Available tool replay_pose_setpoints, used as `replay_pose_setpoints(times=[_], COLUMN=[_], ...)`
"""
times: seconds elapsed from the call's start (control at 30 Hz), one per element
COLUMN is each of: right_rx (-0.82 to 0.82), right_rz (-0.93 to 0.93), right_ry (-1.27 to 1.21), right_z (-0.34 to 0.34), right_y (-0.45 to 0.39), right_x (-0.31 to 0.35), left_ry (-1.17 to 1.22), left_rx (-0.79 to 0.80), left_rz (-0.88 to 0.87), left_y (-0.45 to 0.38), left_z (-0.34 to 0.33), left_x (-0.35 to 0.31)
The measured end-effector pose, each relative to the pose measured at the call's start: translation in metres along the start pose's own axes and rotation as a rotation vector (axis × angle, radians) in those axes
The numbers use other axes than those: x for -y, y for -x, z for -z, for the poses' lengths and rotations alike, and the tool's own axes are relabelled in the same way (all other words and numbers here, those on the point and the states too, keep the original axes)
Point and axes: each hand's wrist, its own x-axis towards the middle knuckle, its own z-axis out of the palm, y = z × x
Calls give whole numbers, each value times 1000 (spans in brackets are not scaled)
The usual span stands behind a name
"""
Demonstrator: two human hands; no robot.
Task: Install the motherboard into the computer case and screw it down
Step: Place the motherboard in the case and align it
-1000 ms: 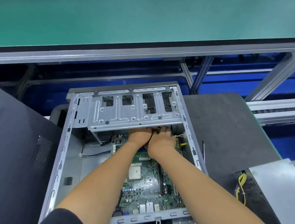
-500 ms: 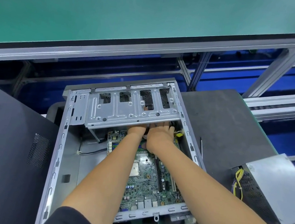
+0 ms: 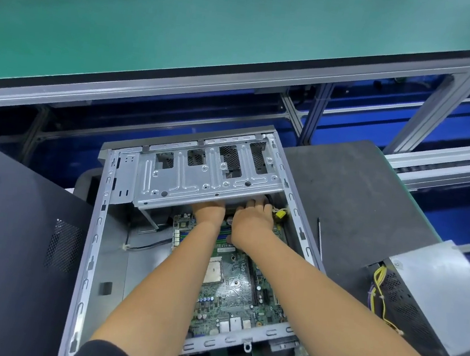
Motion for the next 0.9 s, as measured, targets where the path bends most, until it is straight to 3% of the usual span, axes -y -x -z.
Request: replay_pose_setpoints(times=[0.13,0.3,0.7,0.9], right_rx=[-36,-195,-101,-22], right_rz=[24,-30,-126,-119], right_ry=[7,83,27,-129], right_z=[2,6,11,21], right_y=[8,23,21,14], right_x=[0,-1,-10,-21], left_ry=[-94,-256,-544,-508], left_rx=[-10,29,71,49], left_rz=[-81,-182,-274,-284], left_y=[-3,-4,2,-3], left_z=[10,14,13,13], left_x=[1,8,10,10])
